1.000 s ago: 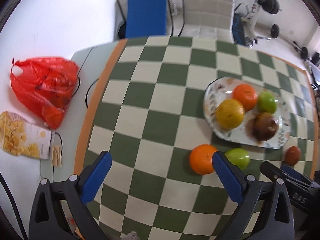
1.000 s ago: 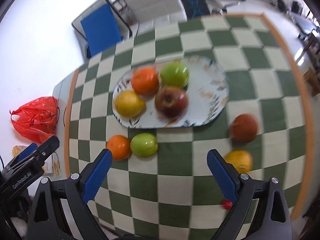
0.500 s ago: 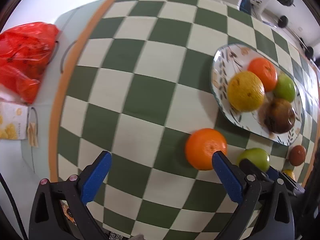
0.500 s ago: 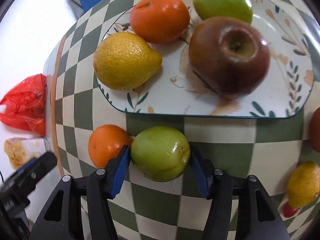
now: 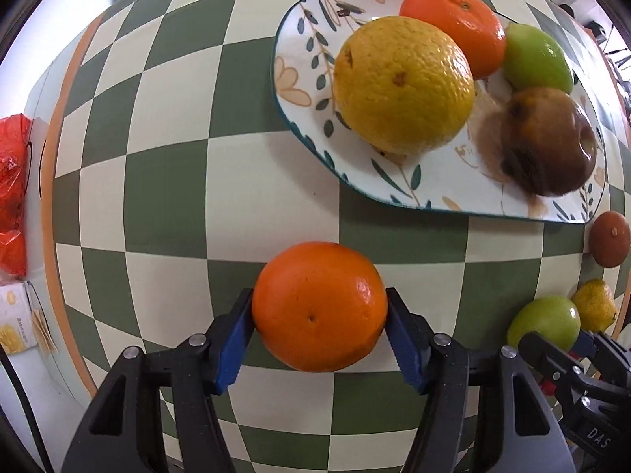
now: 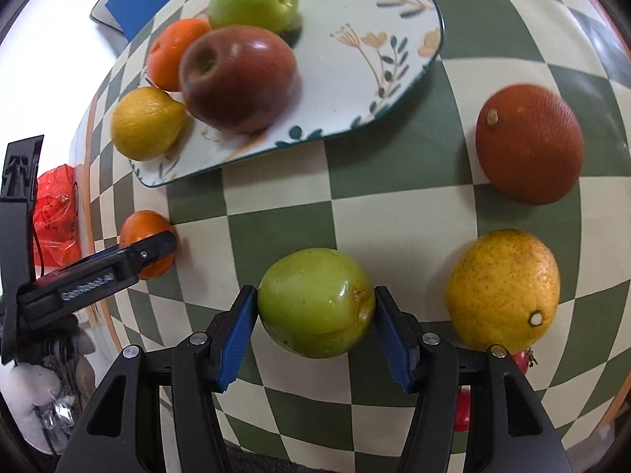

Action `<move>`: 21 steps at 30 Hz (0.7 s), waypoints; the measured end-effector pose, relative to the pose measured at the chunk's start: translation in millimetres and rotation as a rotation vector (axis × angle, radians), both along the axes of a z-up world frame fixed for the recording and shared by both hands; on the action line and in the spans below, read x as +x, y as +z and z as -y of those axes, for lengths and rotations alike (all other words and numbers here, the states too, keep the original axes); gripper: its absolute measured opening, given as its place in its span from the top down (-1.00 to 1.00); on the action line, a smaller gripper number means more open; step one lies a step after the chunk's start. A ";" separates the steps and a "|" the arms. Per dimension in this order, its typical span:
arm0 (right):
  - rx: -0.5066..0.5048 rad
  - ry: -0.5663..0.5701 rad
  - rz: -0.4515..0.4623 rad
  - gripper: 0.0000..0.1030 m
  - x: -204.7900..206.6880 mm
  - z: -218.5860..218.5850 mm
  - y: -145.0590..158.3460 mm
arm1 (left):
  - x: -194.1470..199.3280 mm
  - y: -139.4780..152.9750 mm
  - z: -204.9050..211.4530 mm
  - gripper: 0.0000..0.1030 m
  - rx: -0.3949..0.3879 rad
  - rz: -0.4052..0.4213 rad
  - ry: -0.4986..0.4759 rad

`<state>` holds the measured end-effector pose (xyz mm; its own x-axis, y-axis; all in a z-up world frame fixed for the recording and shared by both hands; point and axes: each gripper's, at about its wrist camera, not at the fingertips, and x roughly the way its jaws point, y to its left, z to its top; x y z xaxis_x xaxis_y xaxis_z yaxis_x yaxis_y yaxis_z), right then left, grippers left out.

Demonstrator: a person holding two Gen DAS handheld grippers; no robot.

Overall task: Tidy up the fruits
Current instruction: 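Grasp the orange with the left tool while the right tool grasps a green apple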

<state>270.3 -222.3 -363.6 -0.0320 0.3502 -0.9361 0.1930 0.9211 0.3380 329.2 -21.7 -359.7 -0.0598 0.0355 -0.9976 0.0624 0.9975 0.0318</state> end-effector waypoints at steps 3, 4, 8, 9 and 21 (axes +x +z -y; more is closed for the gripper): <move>-0.003 0.008 0.010 -0.22 0.6 -2.7 -1.7 | -13.0 -1.6 -3.0 -0.18 -0.032 -0.018 0.027; -0.008 0.013 0.008 -0.22 1.4 -4.2 -1.7 | -18.3 -2.3 -3.5 -0.18 -0.037 -0.021 0.034; -0.044 0.038 0.003 -0.22 4.7 -6.1 -1.3 | -30.4 -3.4 -4.8 -0.18 -0.049 -0.012 0.058; -0.052 0.044 0.003 -0.22 4.4 -6.9 -1.1 | -31.1 -3.6 -5.2 -0.18 -0.050 -0.010 0.062; -0.107 0.103 0.019 -0.20 6.0 -41.8 -3.7 | -35.6 0.3 -9.1 -0.18 -0.063 0.005 0.078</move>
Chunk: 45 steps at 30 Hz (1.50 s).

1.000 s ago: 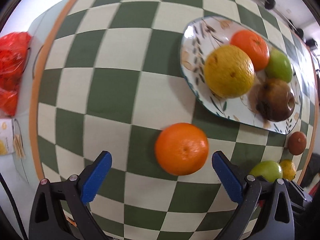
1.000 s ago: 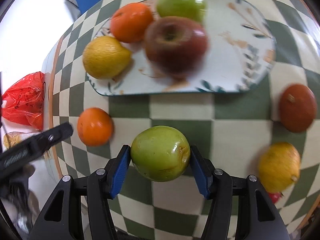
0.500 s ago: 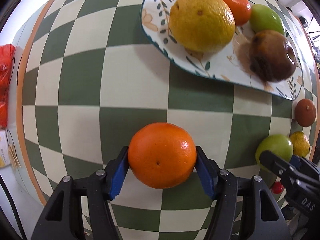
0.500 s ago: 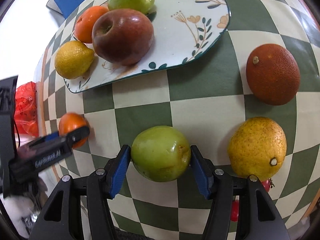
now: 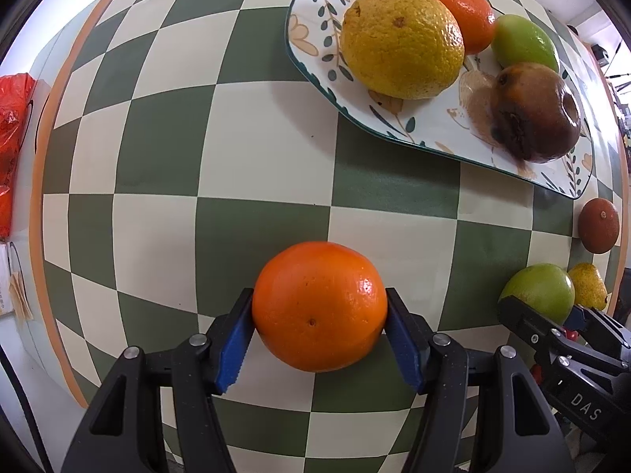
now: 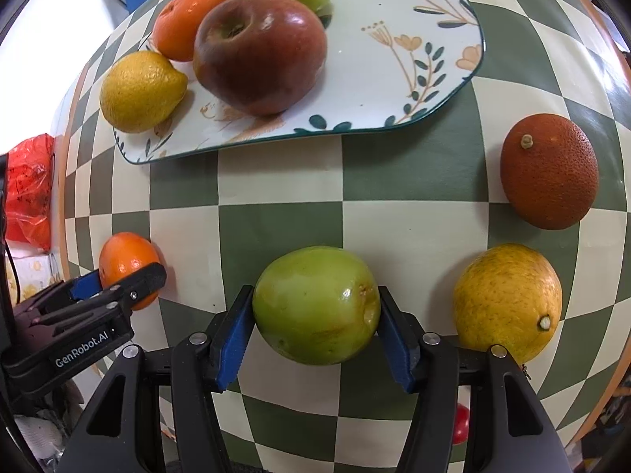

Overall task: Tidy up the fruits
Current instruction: 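Grasp the orange with the left tool while the right tool grasps a green apple, then lower the orange and green apple onto the plate and open both tools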

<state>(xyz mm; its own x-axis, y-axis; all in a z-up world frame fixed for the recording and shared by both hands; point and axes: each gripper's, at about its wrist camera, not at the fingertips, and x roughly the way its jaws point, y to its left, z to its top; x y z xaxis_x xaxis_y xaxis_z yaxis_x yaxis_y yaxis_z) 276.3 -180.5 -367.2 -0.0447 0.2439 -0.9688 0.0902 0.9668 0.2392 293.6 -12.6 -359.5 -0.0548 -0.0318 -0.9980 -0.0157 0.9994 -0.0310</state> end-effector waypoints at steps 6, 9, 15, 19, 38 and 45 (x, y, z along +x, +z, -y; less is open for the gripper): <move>0.031 -0.015 0.016 -0.19 -6.6 2.9 5.8 | -0.6 31.4 -9.8 -0.17 -0.056 0.039 0.024; 0.097 -0.056 0.044 -0.19 -5.9 6.8 23.2 | 10.4 68.7 -19.1 -0.17 -0.126 0.087 0.053; 0.204 -0.137 0.147 -0.19 20.8 24.2 77.7 | 73.6 133.0 -16.9 -0.17 -0.182 0.202 0.039; 0.173 -0.169 0.205 -0.19 70.2 42.9 97.1 | 126.3 134.4 -8.9 -0.18 -0.143 0.217 0.003; 0.051 -0.170 0.052 -0.21 151.2 81.7 29.2 | 209.4 40.5 -2.0 -0.37 -0.086 -0.048 -0.037; 0.021 -0.177 0.052 -0.78 151.6 83.4 38.2 | 198.5 62.0 -6.3 -0.80 -0.042 0.020 -0.028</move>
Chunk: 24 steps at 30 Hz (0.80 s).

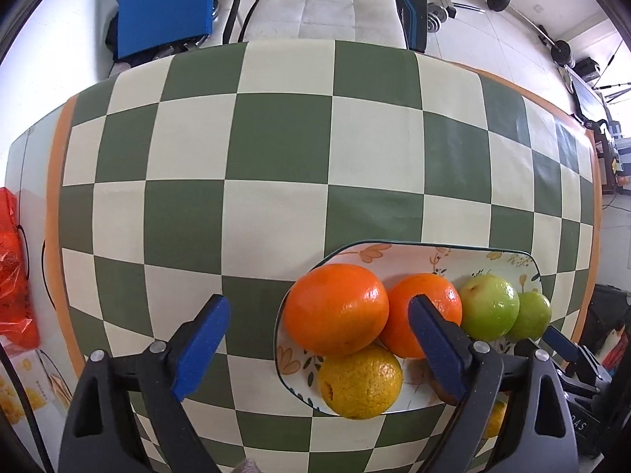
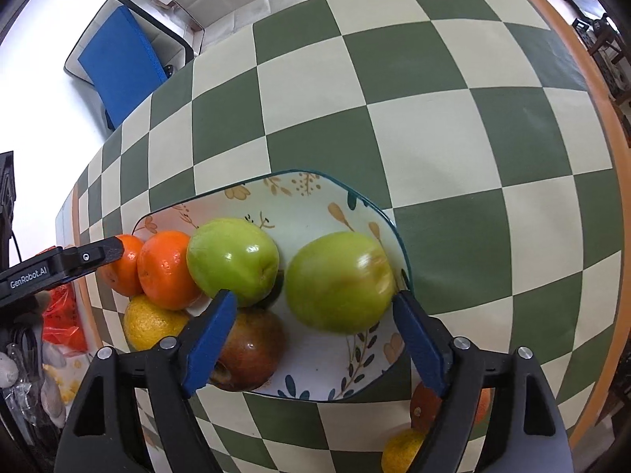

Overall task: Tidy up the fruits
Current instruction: 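Lower the orange and green apple onto the plate and open both tools, then withdraw both tools from the plate toward the blood orange and pomelo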

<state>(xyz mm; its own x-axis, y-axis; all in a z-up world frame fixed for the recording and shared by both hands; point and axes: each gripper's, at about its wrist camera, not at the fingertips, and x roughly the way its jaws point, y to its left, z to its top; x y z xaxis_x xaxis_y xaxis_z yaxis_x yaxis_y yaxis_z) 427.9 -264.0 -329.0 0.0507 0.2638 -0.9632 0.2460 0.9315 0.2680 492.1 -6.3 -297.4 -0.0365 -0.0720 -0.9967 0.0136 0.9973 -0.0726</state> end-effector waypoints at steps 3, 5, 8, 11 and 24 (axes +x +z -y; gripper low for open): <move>-0.054 0.021 0.015 -0.84 -1.8 -4.2 10.6 | -13.0 4.5 -1.2 -0.80 0.008 0.017 0.008; -0.088 0.036 0.031 -0.86 -4.1 -6.6 17.4 | -20.2 7.1 0.3 -0.80 0.032 0.036 0.012; -0.118 0.052 0.046 -0.88 -9.7 -10.5 25.7 | -43.9 15.4 1.2 -0.80 0.066 0.086 0.020; -0.157 0.077 0.071 -0.88 -18.1 -16.1 35.5 | -64.0 26.0 -2.8 -0.80 0.077 0.133 0.036; -0.231 0.116 0.189 -0.88 -81.6 -28.1 89.1 | -129.3 79.5 4.2 -0.80 0.079 0.294 -0.001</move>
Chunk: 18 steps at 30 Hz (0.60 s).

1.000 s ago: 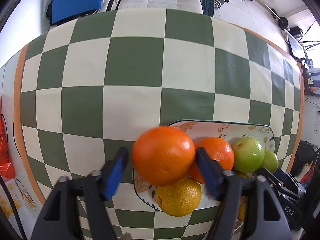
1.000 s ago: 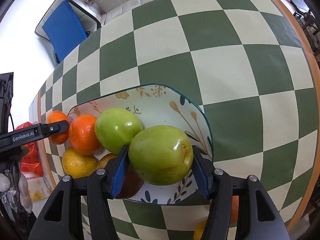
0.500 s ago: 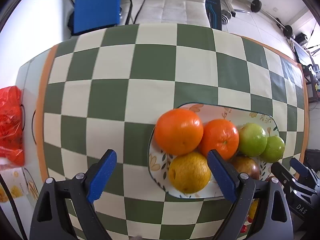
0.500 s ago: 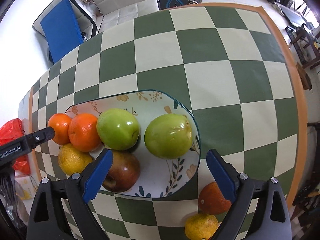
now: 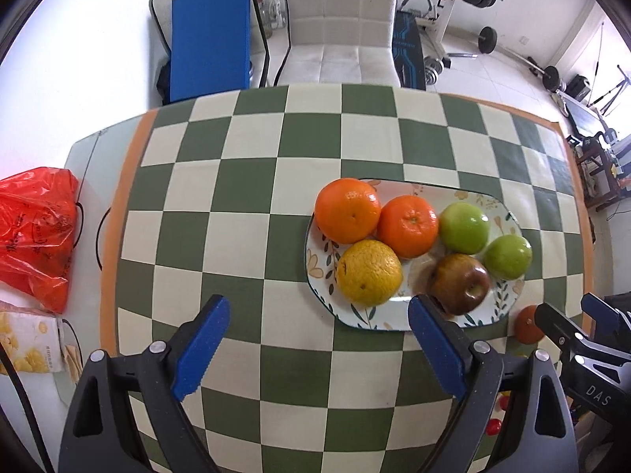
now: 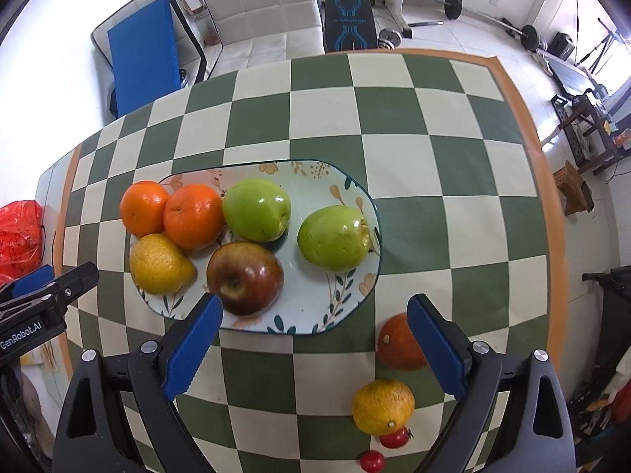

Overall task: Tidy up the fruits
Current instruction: 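Withdraw both tools from the plate toward the blood orange and pomelo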

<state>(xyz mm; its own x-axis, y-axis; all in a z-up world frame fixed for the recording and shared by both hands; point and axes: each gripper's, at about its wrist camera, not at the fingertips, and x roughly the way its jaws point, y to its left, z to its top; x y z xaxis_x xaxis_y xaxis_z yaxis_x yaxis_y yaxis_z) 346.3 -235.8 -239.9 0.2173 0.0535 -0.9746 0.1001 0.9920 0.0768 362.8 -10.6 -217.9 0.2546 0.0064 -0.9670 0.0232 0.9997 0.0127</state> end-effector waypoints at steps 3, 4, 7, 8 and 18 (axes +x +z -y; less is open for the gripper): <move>-0.005 0.004 0.036 -0.88 -15.3 -0.5 18.5 | -14.3 16.5 1.3 -0.80 -0.016 0.034 -0.008; -0.007 0.007 0.046 -0.88 -19.1 -0.6 24.0 | -20.6 23.2 2.0 -0.80 -0.020 0.049 -0.012; -0.007 0.011 0.083 -0.88 -36.0 -0.4 44.4 | -36.8 38.4 4.3 -0.80 -0.031 0.077 -0.019; -0.007 0.012 0.090 -0.88 -40.8 -0.3 49.7 | -42.0 43.2 5.3 -0.80 -0.033 0.086 -0.022; -0.025 0.018 0.192 -0.88 -89.1 -1.0 109.2 | -83.3 92.2 12.3 -0.80 -0.061 0.195 -0.045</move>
<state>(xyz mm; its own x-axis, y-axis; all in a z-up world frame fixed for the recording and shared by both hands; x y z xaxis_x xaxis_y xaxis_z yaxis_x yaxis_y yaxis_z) 257.2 -234.8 -130.7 0.3987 0.0359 -0.9164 0.0680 0.9953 0.0686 279.5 -22.9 -125.7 0.4359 -0.0657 -0.8976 0.0704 0.9968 -0.0388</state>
